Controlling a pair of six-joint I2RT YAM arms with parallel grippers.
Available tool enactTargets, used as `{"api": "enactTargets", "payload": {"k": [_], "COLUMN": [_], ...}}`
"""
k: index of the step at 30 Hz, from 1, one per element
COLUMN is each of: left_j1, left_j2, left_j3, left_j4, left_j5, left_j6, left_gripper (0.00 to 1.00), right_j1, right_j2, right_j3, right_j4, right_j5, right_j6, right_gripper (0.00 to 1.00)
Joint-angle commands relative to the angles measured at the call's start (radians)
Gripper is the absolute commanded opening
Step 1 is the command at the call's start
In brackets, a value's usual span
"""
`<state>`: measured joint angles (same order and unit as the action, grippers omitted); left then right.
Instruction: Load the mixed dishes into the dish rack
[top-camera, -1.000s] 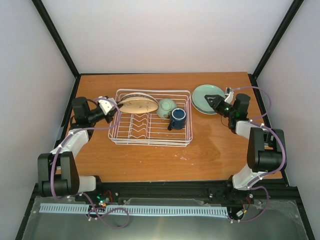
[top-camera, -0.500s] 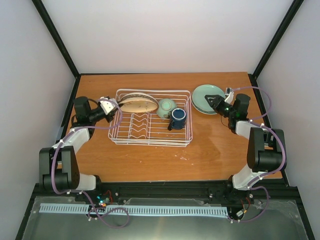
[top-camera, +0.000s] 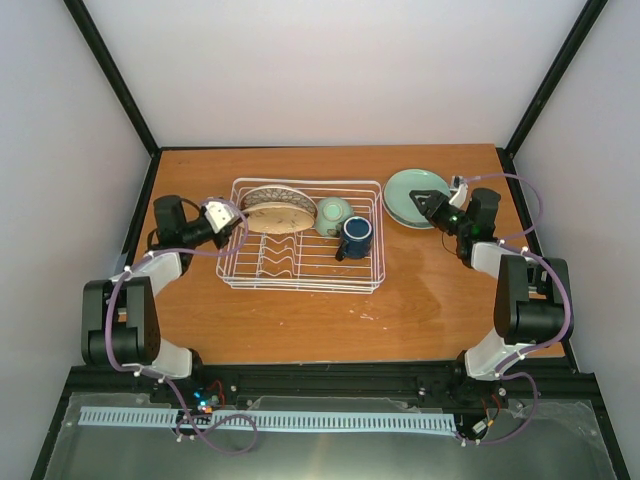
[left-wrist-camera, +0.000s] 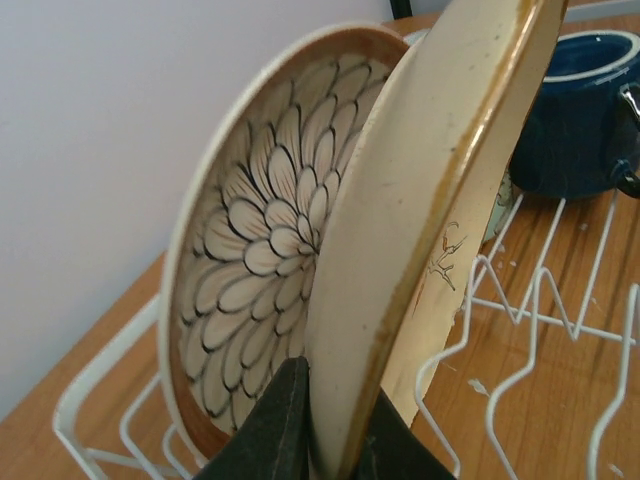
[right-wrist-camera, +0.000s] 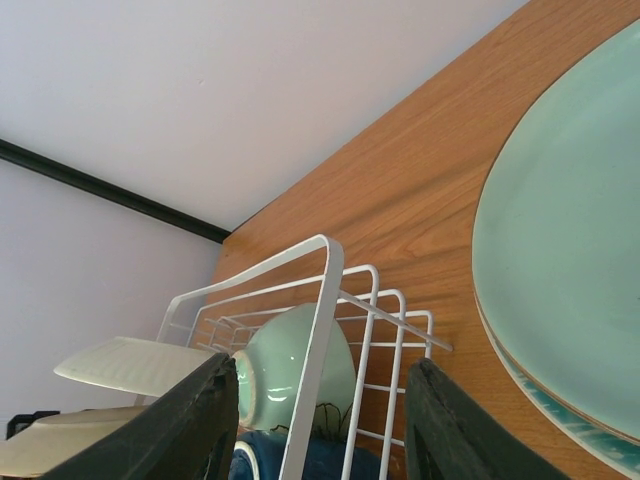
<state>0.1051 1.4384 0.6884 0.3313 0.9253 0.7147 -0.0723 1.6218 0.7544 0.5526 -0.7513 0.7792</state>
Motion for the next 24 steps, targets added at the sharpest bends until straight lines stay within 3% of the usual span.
{"api": "enactTargets", "payload": {"k": [1, 12, 15, 18, 21, 24], "left_j1": [0.007, -0.023, -0.033, -0.037, -0.038, -0.041], "left_j2": [0.023, 0.055, 0.065, 0.076, 0.087, 0.096], "left_j3": [0.053, 0.037, 0.041, 0.049, 0.056, 0.069], "left_j4": [0.011, -0.056, -0.057, -0.068, -0.066, -0.073], "left_j5": [0.063, -0.02, -0.027, -0.039, -0.049, -0.053], "left_j6": [0.057, 0.11, 0.102, 0.1, 0.092, 0.092], "left_gripper": [0.01, 0.02, 0.1, 0.11, 0.23, 0.25], "right_j1": [-0.006, -0.004, -0.004, -0.004, -0.004, -0.004], "right_j2": [0.008, 0.046, 0.054, 0.061, 0.064, 0.07], "right_j3": [-0.013, -0.013, -0.013, -0.016, -0.018, -0.019], "right_j4": [0.052, 0.103, 0.11, 0.12, 0.126, 0.127], "right_j5": [0.005, -0.01, -0.011, -0.011, -0.011, -0.008], "right_j6": [0.007, 0.037, 0.042, 0.049, 0.051, 0.049], "right_gripper": [0.44, 0.44, 0.44, 0.44, 0.44, 0.44]}}
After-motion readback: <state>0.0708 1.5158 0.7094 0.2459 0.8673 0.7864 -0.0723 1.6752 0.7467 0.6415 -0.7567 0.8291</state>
